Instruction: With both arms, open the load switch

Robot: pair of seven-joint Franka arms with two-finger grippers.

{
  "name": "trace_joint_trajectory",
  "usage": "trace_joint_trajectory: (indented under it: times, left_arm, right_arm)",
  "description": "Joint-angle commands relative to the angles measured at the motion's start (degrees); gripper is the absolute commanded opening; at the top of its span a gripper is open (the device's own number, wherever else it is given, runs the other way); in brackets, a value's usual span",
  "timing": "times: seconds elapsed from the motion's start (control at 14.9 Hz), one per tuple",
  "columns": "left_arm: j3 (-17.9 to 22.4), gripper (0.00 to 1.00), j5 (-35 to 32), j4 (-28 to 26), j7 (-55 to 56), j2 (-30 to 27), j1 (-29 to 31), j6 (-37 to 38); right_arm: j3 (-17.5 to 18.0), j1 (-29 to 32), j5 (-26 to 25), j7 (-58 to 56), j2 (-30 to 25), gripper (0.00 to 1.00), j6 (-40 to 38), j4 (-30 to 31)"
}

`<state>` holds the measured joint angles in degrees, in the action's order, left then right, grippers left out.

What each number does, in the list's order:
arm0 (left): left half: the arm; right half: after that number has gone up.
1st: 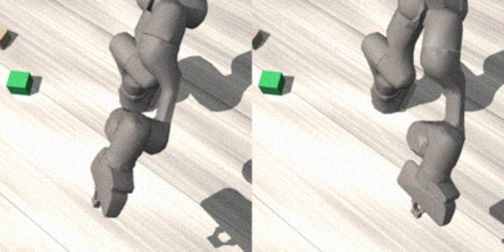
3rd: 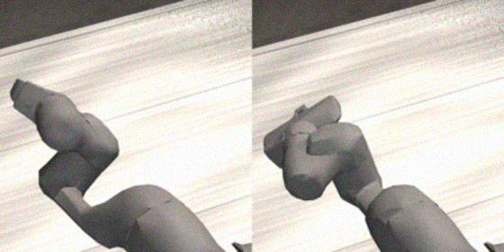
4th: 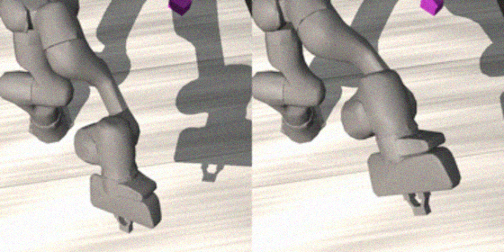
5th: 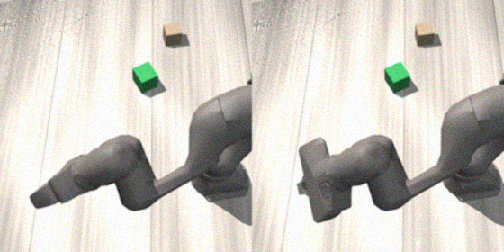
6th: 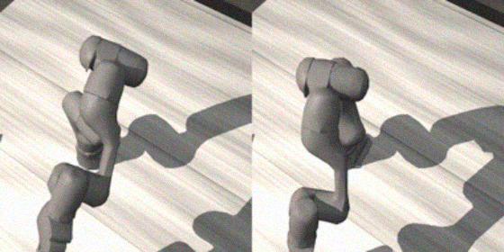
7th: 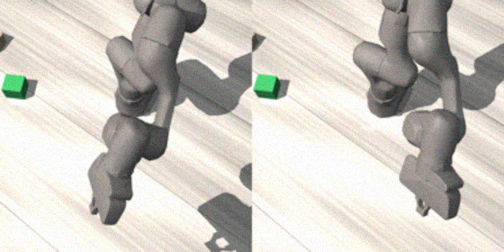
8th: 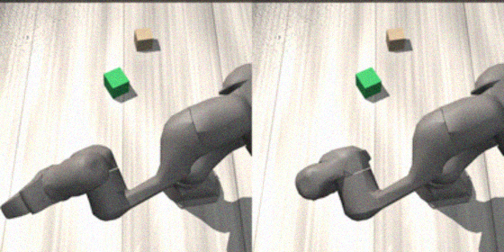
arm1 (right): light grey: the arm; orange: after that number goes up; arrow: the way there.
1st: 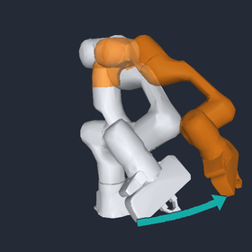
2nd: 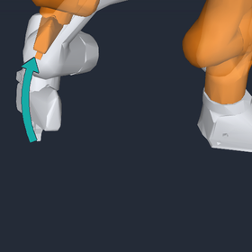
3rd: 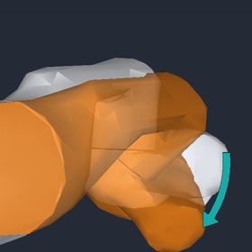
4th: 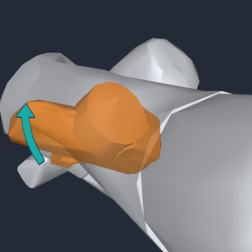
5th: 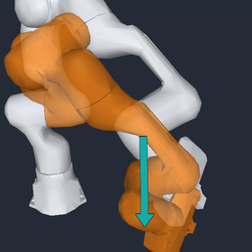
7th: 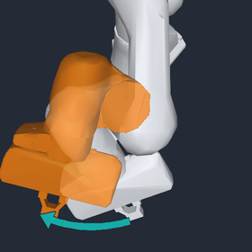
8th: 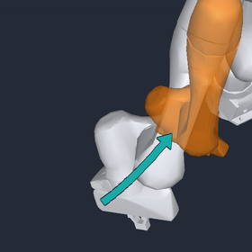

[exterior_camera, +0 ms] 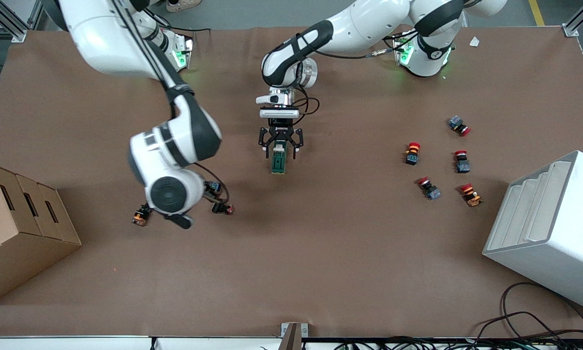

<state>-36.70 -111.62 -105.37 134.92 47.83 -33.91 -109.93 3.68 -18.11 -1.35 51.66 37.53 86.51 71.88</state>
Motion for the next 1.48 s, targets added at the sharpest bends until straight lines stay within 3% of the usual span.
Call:
trace_joint_trajectory:
  times: [0.0, 0.2, 0.47, 0.67, 0.81, 1.01, 1.41]
  left_arm:
    - [-9.1, 1.00, 0.9, -1.0, -7.1, -1.1, 10.3, -1.4]
    - [-17.0, 1.00, 1.7, -0.9, -11.9, -0.9, 19.5, -3.6]
    - [-21.3, 1.00, 3.2, -0.1, -13.6, -0.9, 25.2, -7.0]
    - [-24.5, 1.00, 10.3, 3.1, -19.9, -0.8, 27.2, -7.1]
    - [-25.0, 1.00, 15.2, 5.8, -23.7, -0.9, 27.2, -7.1]
    - [-26.1, 1.00, 20.3, 9.6, -26.5, -0.9, 27.5, -7.1]
    - [-27.0, 1.00, 35.0, 18.3, -39.1, -1.3, 27.6, -6.3]
  right_arm:
    - [1.2, 5.7, -0.9, -12.8, -6.8, 1.00, 0.5, 5.8]
    - [1.1, 11.8, -1.1, -28.7, -10.9, 1.00, 0.7, 7.7]
    - [1.0, 17.2, -3.8, -43.5, -14.8, 1.00, 0.7, 7.8]
    - [1.0, 21.6, -4.1, -51.4, -17.6, 1.00, 0.5, 7.8]
    - [0.8, 22.8, -4.0, -52.4, -19.0, 1.00, -0.5, 7.7]
    - [-2.4, 21.1, -3.1, -52.0, -20.3, 1.00, -1.7, 7.0]
    - [-2.6, 19.9, -3.1, -51.6, -20.3, 1.00, -2.2, 4.8]
